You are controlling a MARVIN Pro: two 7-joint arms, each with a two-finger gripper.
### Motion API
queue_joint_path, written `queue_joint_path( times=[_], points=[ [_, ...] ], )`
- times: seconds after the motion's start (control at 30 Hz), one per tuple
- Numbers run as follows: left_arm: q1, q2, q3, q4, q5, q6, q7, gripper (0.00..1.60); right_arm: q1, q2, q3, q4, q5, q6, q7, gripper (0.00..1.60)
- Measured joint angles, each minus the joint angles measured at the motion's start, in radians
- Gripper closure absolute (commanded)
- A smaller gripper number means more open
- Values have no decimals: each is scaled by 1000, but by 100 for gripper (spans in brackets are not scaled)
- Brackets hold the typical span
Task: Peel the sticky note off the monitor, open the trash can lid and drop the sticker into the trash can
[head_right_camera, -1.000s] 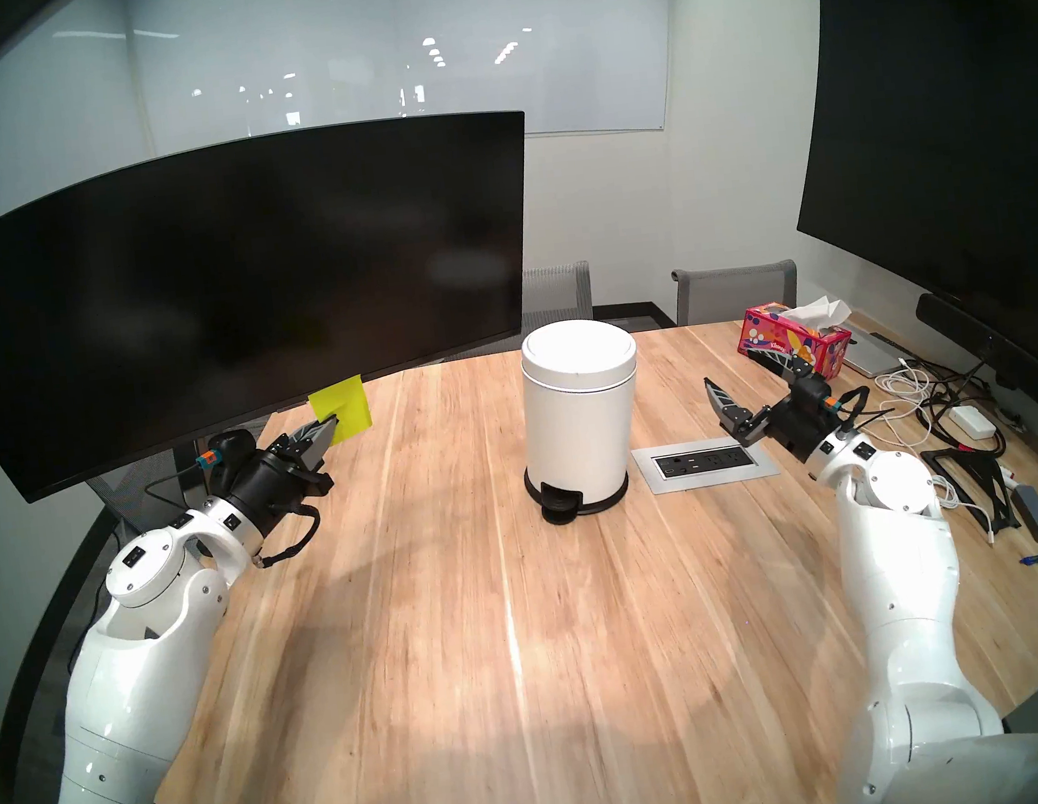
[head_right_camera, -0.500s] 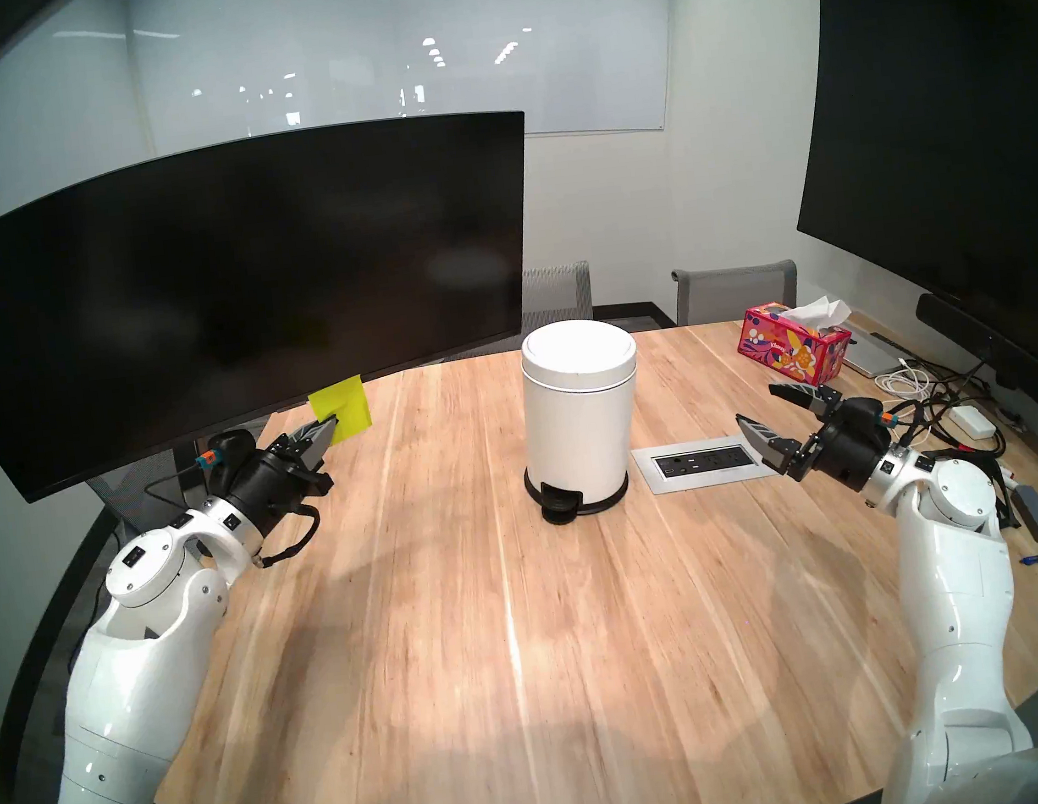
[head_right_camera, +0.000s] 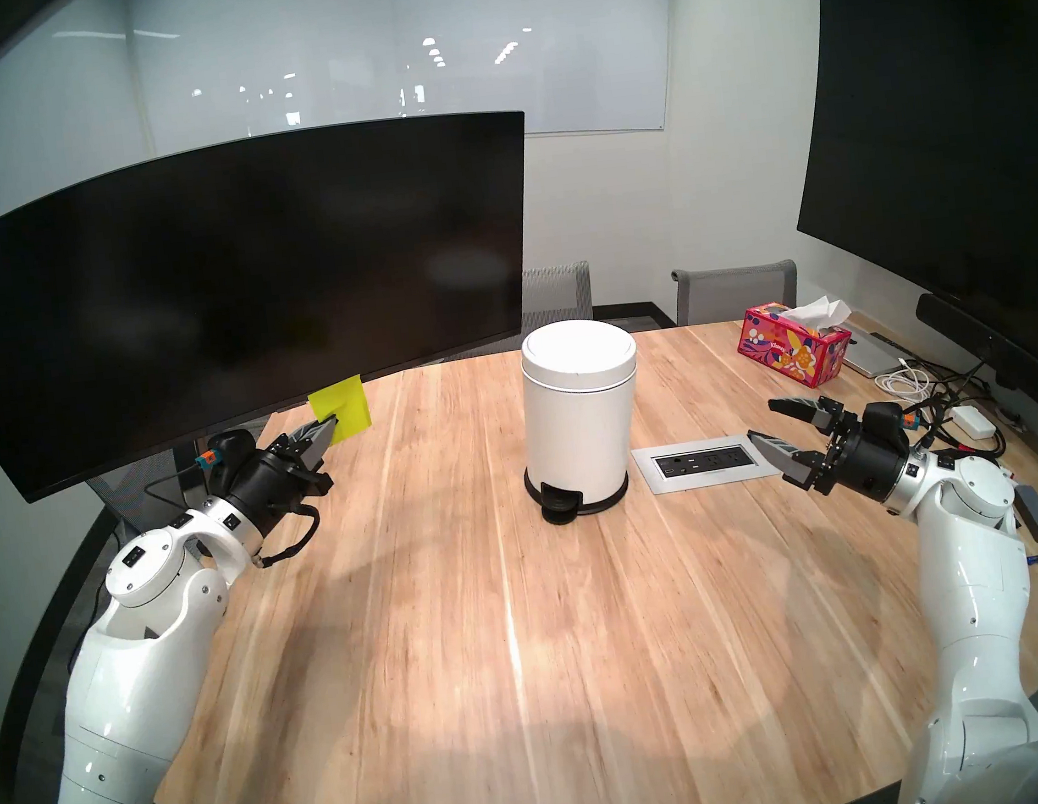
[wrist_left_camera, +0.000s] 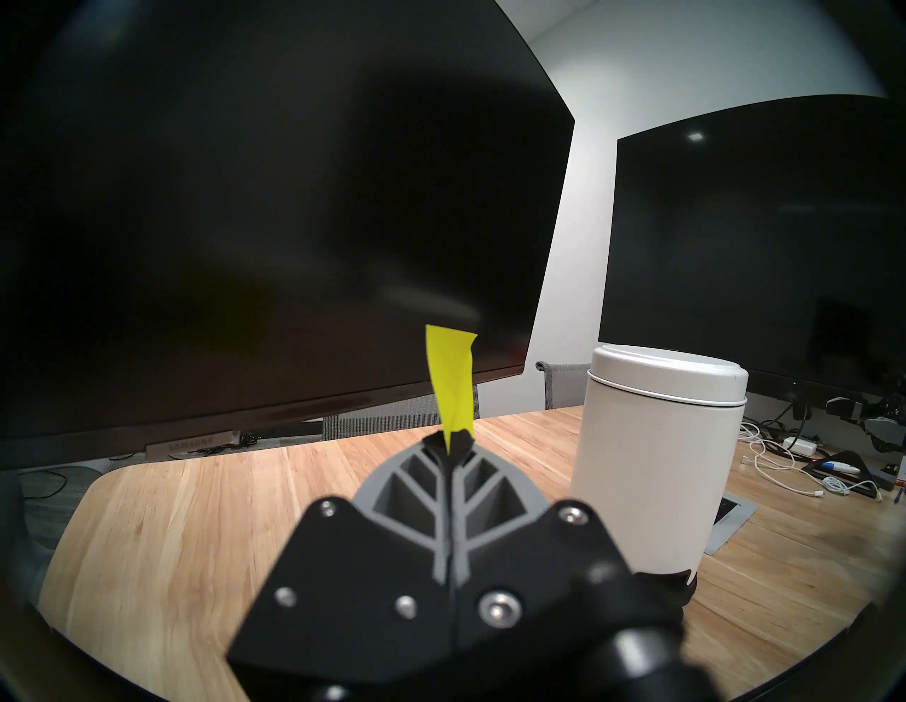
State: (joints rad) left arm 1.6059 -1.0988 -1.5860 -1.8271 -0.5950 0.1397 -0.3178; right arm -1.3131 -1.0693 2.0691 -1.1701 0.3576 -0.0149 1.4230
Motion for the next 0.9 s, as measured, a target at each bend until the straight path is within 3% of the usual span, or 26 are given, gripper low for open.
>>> queue_joint_path(
  times=[0.1,0.13,0.9],
  points=[
    [0,0,0,0,0,0,0,160,0,0,-7,-1,-1,-1,10,137],
    [0,0,0,0,0,0,0,160,1,-1,-11,-2,-2,-4,13,160],
    [0,2,0,0,-2,0,1,160,-2,-58,-110,-59,-77,-81,27,160]
  ],
)
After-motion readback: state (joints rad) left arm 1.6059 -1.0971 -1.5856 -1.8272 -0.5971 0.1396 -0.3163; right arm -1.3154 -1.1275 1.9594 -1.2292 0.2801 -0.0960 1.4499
